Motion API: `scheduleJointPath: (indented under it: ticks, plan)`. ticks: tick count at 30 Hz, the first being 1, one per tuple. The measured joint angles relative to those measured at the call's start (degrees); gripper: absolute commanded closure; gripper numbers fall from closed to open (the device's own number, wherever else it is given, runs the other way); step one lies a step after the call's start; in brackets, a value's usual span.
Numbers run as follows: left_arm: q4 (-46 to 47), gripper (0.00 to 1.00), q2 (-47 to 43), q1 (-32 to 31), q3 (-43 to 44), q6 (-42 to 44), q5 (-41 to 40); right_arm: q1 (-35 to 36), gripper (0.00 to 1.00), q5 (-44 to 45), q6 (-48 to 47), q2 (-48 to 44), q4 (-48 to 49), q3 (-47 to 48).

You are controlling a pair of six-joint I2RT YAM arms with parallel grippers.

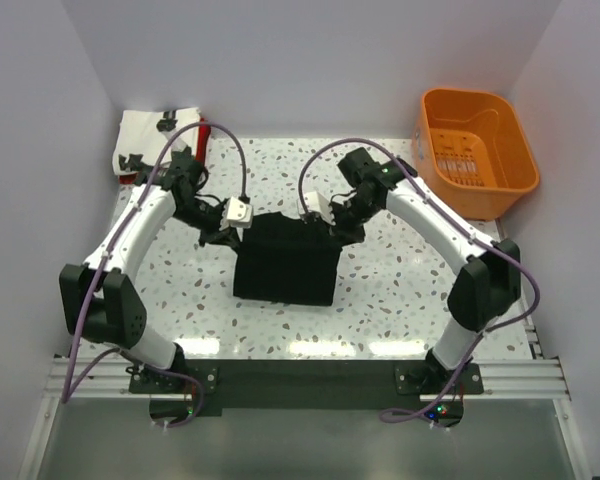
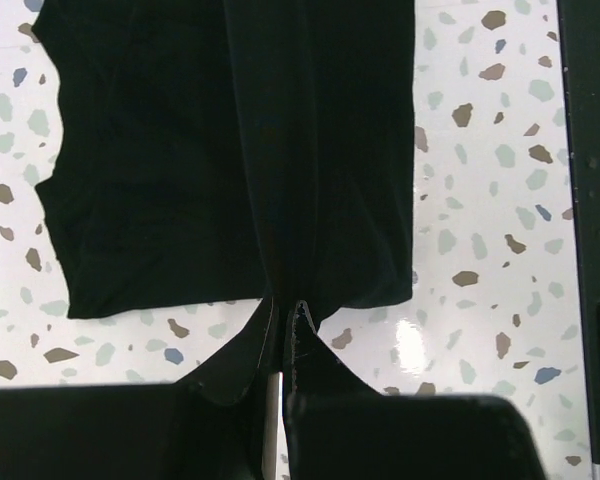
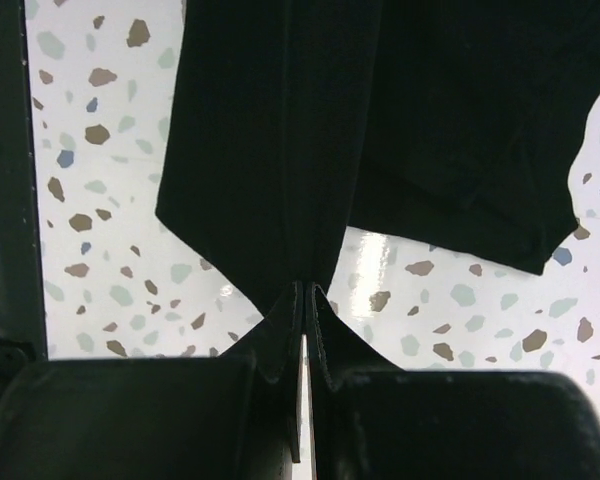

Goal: Fold and stack the t-shirts
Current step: Fold the tshirt

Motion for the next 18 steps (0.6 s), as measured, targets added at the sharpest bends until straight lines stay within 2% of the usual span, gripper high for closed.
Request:
scheduleJointPath:
  ticks: [10,18]
  plan:
    - [-1.4,1.0,14.2,1.8,14.3,2.2,-0.4,-3.5,1.0,-1.3,-6.0,13.9,-7.2,15.8]
    - [1.0,1.0,28.7,2.6,25.0,1.7,-0.9,-7.1,1.0,-1.1,-9.6,29.8,-9.0,29.9]
